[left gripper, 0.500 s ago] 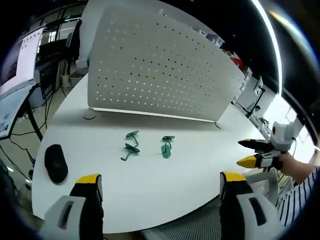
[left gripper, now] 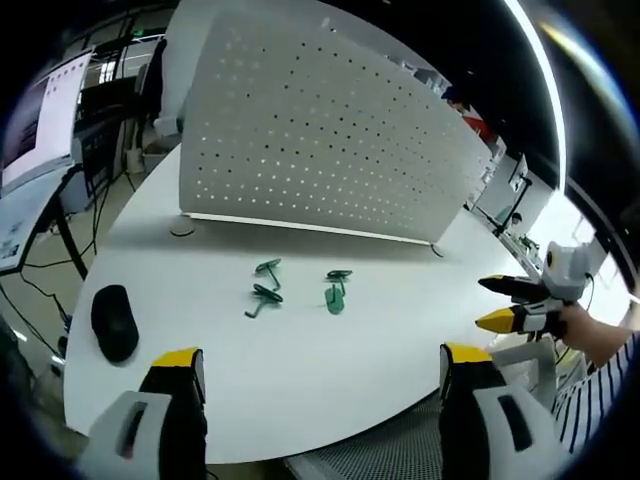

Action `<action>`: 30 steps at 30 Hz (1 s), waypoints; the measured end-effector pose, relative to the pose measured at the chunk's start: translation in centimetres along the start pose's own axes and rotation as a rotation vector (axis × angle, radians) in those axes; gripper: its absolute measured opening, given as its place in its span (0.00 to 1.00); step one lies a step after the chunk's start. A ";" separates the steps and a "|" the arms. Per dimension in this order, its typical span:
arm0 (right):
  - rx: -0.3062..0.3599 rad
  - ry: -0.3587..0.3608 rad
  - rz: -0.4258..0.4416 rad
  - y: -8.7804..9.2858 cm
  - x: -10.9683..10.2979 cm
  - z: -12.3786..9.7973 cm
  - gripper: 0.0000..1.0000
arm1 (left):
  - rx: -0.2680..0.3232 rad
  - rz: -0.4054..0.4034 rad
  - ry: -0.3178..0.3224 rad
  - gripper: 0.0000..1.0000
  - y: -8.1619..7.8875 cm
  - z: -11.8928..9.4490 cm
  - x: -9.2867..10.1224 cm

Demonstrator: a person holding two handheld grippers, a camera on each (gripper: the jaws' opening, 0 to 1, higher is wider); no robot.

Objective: Insert the hook assembly into the mounting plate slot until the hook locks in place.

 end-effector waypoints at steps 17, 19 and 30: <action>0.005 0.005 0.005 0.0 -0.2 -0.1 0.82 | 0.001 -0.007 -0.007 1.00 0.2 -0.2 -0.4; 0.005 0.004 0.005 0.0 -0.3 -0.2 0.82 | 0.003 -0.008 -0.008 1.00 0.2 -0.3 -0.4; 0.008 0.022 0.006 0.0 0.1 -0.4 0.82 | -0.003 -0.003 -0.003 1.00 0.1 -0.2 -0.2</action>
Point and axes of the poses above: the point that each gripper's makers call its tool centre point, and the gripper's own axes: z roughly forward along the fingers, x roughly to its right, y roughly out of its underside, the point moved 4 cm from there along -z, roughly backward along the fingers, and after that the axes turned 8 degrees about -z, right-handed, at the moved point
